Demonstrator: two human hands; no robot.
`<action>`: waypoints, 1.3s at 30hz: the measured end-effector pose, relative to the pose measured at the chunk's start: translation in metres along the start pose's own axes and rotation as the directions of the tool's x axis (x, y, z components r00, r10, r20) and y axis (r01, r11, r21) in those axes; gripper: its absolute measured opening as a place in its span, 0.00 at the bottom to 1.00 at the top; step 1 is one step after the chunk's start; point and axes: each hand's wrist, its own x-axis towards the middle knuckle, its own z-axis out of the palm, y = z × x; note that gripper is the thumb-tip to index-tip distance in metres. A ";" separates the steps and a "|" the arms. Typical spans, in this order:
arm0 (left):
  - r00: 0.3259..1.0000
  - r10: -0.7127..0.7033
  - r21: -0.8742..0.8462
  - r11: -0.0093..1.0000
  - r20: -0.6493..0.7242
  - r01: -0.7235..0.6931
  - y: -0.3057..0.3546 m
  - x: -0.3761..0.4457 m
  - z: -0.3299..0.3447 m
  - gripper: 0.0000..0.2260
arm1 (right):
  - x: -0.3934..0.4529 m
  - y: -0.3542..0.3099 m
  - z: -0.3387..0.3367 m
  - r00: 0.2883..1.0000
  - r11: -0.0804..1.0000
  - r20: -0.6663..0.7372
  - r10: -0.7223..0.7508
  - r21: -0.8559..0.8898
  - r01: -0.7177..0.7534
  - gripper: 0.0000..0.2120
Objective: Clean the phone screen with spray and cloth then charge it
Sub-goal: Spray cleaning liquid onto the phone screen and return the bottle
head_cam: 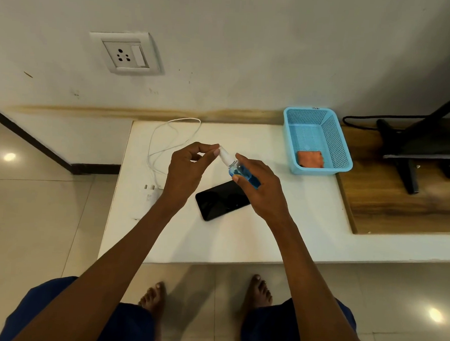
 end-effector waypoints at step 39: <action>0.817 0.203 0.580 0.614 0.540 -0.536 -0.003 0.001 0.138 0.27 | 0.014 0.037 -0.141 0.799 0.926 -0.476 0.368 0.264 -0.269 0.19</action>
